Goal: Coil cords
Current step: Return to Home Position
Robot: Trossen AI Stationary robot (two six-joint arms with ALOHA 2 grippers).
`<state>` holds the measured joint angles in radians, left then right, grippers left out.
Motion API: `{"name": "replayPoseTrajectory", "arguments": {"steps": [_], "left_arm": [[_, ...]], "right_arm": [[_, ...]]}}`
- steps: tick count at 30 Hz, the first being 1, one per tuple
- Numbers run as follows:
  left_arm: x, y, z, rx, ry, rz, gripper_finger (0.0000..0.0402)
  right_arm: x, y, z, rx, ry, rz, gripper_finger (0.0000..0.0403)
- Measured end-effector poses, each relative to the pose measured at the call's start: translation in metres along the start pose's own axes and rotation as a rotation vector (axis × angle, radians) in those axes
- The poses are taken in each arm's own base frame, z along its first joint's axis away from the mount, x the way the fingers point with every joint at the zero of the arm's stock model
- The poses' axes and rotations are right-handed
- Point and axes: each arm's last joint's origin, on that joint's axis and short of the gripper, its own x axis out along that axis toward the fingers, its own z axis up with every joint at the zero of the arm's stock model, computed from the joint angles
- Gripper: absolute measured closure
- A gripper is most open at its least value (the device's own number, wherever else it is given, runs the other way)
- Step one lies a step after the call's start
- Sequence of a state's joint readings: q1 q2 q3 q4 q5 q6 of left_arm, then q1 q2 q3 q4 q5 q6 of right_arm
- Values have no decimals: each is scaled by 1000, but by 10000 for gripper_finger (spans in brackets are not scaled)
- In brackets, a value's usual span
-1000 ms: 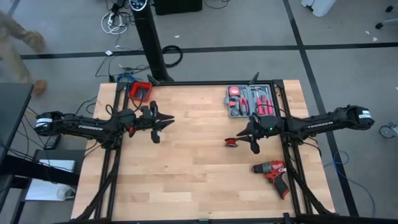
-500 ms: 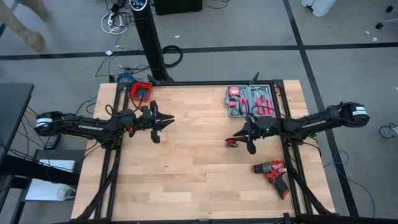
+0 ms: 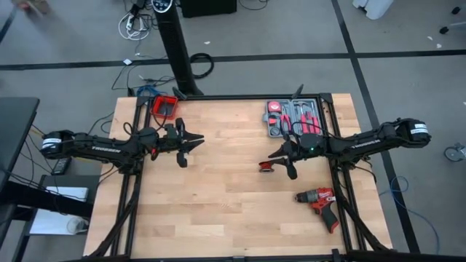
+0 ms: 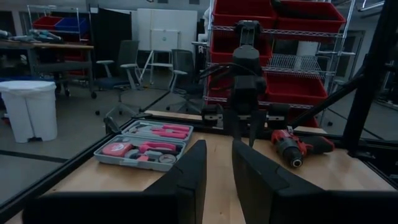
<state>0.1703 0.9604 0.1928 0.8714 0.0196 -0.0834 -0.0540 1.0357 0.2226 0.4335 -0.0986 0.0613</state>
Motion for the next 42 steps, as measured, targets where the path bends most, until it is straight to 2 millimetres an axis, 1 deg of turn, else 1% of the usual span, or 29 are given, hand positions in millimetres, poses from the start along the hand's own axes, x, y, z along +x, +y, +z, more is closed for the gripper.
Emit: {"name": "replayPoseTrajectory", "arguments": {"steps": [7, 11, 15, 19, 21, 25, 29, 32, 37, 42], "left_arm": [[-3, 0, 2, 0, -19, -2, 321], [-17, 0, 0, 1, -50, -4, 321], [-33, 0, -11, 1, -58, -5, 321], [-44, 1, -21, -1, -48, -3, 321], [-46, 1, -19, -1, -48, -3, 321], [-52, 0, -9, 1, -138, -10, 321], [-58, -1, 2, 3, -223, -18, 321], [-62, -1, 4, 4, -242, -19, 321], [-66, -2, 5, 4, -241, -19, 321], [-69, -1, 0, 3, -182, -14, 321]], "right_arm": [[0, 0, 7, -19, -74, 4, 315], [0, 0, 7, -19, -73, 4, 315], [0, 0, 7, -19, -74, 4, 315], [0, 0, 7, -19, -74, 4, 314], [0, 0, 7, -20, -75, 4, 314], [-2, 1, 8, -20, -80, 4, 314], [-11, 2, 15, -26, -138, 7, 314], [-23, 4, 26, -35, -236, 13, 314], [-44, 7, 41, -49, -377, 21, 314], [-60, 9, 49, -59, -483, 26, 314]]}}
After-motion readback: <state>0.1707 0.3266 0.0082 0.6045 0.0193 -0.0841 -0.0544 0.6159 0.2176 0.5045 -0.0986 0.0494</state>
